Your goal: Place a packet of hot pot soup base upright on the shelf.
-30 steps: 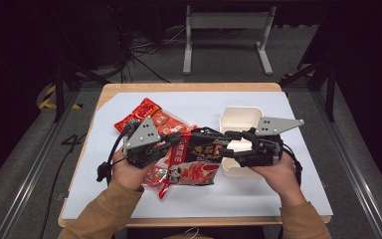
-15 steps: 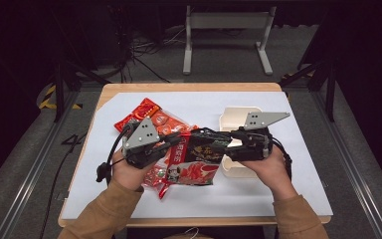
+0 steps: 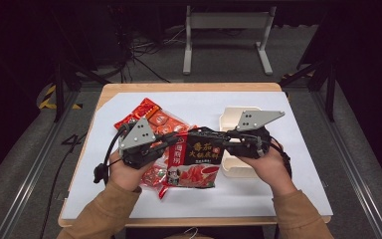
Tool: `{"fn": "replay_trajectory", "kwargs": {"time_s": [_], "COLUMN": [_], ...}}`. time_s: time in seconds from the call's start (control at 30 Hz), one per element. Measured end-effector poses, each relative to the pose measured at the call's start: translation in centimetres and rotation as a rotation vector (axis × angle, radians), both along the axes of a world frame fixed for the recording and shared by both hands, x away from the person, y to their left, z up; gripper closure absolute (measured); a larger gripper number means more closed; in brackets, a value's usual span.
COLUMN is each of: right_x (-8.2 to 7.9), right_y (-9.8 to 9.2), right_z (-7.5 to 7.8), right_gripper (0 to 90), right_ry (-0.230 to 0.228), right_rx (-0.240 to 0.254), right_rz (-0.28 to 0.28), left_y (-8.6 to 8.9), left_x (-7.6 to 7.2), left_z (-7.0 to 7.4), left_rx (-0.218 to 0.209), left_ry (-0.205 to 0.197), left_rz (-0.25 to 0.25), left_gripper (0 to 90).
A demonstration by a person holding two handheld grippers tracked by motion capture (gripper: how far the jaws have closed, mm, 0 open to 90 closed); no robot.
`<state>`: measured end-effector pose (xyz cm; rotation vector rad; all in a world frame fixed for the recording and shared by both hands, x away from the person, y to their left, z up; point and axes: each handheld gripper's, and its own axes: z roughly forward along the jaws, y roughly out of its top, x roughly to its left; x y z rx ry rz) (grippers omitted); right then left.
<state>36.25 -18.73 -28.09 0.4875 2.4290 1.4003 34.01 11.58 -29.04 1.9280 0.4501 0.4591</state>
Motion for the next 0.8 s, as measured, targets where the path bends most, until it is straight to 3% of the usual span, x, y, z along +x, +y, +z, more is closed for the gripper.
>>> {"fn": "replay_trajectory", "kwargs": {"time_s": [0.23,0.33,0.5,0.8], "right_x": [-0.3,-0.3,0.0,0.7], "right_y": [0.8,1.0,1.0,0.1], "right_z": [1.2,1.8,2.8,4.4], "right_gripper": [77.1,77.4,77.8,77.9], "right_ry": [-0.062,-0.089,-0.117,-0.169], "right_rx": [-0.036,-0.051,-0.081,-0.092], "right_rz": [0.004,0.007,-0.009,-0.035], "left_y": [0.8,1.2,2.2,3.5], "left_x": [0.0,0.2,0.6,1.3], "left_z": [0.3,0.4,0.8,0.9], "left_rx": [-0.032,-0.055,-0.108,-0.112], "left_ry": [0.004,0.007,0.039,0.054], "left_rz": [0.012,0.013,-0.002,0.023], "left_gripper": [82.3,75.9,54.1,42.5]}}
